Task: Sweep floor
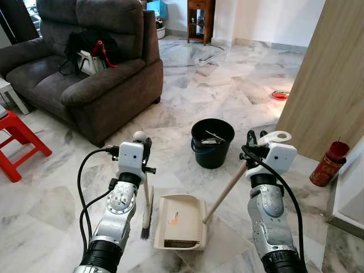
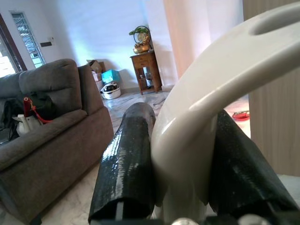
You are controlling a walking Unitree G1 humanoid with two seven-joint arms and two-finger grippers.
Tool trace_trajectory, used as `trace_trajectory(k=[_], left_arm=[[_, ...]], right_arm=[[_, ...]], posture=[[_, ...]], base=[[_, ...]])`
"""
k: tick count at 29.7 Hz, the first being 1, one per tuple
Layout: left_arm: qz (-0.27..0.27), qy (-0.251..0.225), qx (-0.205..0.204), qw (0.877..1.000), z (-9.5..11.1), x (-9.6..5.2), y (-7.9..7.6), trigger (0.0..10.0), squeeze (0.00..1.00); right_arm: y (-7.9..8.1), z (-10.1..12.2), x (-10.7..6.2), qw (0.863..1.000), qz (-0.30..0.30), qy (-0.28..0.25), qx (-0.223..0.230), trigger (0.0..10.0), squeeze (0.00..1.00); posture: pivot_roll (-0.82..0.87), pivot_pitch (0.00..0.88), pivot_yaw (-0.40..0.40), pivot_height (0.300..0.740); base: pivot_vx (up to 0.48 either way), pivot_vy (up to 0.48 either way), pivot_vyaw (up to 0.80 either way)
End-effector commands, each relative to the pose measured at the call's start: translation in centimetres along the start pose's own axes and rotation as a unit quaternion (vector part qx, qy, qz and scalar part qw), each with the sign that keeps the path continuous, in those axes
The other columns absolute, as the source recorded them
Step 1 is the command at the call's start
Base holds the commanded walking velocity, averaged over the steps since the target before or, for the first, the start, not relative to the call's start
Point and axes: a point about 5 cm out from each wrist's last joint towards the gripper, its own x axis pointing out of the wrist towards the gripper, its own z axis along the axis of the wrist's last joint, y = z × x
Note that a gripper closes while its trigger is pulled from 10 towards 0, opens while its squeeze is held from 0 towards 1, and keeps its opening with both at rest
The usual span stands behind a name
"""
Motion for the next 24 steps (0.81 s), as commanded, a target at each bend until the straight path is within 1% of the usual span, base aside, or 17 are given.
trace_trajectory(k=[1,24], left_arm=[[-0.002,-0.022,0.002,1.000,0.68,0.29,0.08,10.0,0.00],[-0.003,-0.020,0.007,1.000,0.78,0.46,0.29,10.0,0.00]], right_arm=[[0.42,1.58,0.60,0.999,0.003,-0.040,0.009,10.0,0.00],[0.55,1.48,0.46,0.999,-0.001,-0.040,0.013,10.0,0.00]], posture=[[-0.16,0.000,0.088,0.740],[-0.16,0.000,0.101,0.740]], base=[[0.000,0.000,0.00],[0.000,0.000,0.00]])
